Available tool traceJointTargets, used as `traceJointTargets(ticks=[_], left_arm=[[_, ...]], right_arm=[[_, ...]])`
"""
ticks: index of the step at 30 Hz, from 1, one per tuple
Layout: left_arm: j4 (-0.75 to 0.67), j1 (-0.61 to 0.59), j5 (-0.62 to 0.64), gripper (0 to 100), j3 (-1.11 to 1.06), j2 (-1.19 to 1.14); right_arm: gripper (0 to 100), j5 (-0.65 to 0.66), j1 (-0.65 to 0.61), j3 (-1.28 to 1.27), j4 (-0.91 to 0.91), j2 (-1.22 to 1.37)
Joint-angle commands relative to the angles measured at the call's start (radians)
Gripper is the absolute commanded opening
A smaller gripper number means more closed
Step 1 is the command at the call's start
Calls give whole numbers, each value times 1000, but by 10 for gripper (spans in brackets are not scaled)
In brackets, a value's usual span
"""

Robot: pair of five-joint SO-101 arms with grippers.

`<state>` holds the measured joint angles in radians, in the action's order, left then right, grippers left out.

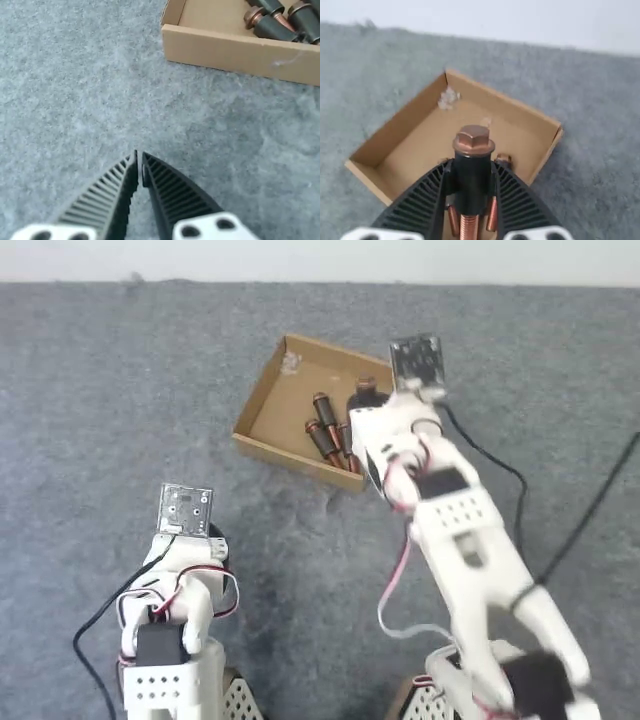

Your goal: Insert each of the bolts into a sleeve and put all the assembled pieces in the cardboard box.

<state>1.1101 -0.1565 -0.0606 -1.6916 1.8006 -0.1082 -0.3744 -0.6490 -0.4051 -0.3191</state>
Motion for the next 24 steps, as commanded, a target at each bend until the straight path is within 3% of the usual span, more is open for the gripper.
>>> traceJointTargets(ticks=[1, 12, 24], left_arm=[[5, -9, -9, 12, 7, 21], [5, -9, -11, 12, 7, 21], [5, -9, -11, 12, 7, 20]], right_arm=[[6, -8, 36, 233, -102, 113], [6, -12, 108, 646, -268, 519], [6, -14, 107, 801, -265, 736]])
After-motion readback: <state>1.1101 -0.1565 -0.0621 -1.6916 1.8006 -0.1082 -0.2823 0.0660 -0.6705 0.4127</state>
